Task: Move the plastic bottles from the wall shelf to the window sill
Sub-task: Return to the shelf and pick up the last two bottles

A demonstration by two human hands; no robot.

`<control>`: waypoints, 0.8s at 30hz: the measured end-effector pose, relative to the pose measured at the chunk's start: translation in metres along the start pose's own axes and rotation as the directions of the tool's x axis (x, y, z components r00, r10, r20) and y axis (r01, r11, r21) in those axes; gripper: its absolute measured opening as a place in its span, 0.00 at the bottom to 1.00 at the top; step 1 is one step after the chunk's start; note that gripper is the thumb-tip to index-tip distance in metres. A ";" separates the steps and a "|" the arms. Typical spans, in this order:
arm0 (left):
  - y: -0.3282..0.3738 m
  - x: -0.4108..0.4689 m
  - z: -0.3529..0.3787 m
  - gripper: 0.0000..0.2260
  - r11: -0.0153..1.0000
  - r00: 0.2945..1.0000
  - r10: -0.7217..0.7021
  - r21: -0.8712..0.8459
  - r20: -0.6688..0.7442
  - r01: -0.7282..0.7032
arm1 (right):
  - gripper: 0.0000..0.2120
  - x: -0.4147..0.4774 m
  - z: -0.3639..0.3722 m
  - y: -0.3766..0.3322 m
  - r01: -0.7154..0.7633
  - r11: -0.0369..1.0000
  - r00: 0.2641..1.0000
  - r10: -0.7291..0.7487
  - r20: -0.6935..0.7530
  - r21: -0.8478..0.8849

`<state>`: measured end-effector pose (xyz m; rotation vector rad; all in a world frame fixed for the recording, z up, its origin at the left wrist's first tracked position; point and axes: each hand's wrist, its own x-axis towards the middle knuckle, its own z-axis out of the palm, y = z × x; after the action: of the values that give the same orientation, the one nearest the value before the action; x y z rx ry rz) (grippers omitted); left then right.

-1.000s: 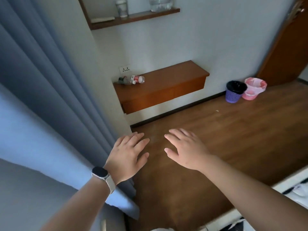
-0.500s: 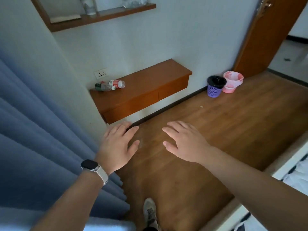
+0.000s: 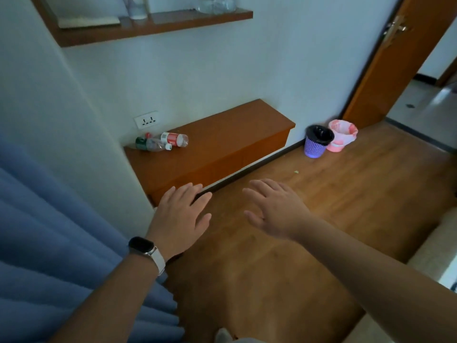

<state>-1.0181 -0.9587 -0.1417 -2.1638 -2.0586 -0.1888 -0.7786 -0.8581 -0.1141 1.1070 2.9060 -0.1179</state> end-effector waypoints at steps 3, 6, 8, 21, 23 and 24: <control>-0.027 0.010 0.002 0.20 0.999 1.000 -0.026 -0.030 -0.004 0.026 | 0.28 0.028 -0.002 -0.009 0.010 1.000 1.000 -0.010 -0.008 -0.017; -0.044 0.012 0.007 0.20 1.000 0.999 -0.021 -0.021 -0.048 0.020 | 0.29 0.045 -0.003 -0.016 0.011 1.000 1.000 -0.011 0.002 -0.015; -0.056 0.018 0.006 0.21 1.000 0.998 -0.021 -0.025 -0.056 0.019 | 0.30 0.058 -0.010 -0.016 0.016 1.000 1.000 -0.016 -0.001 -0.019; -0.097 0.056 0.023 0.20 0.988 0.990 -0.138 0.068 -0.021 0.139 | 0.29 0.154 0.001 0.004 0.168 0.984 0.986 -0.167 0.016 -0.053; -0.100 0.072 0.026 0.21 0.979 0.983 -0.181 0.094 -0.002 0.181 | 0.29 0.175 0.004 0.014 0.195 0.980 0.981 -0.195 0.010 -0.046; -0.100 0.081 0.027 0.22 0.975 0.980 -0.200 0.101 0.007 0.198 | 0.29 0.186 0.005 0.021 0.207 0.977 0.978 -0.206 0.012 -0.042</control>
<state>-1.1142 -0.8693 -0.1506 -1.9083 -2.2421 -0.0872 -0.9033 -0.7197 -0.1303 0.7938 2.9933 -0.0629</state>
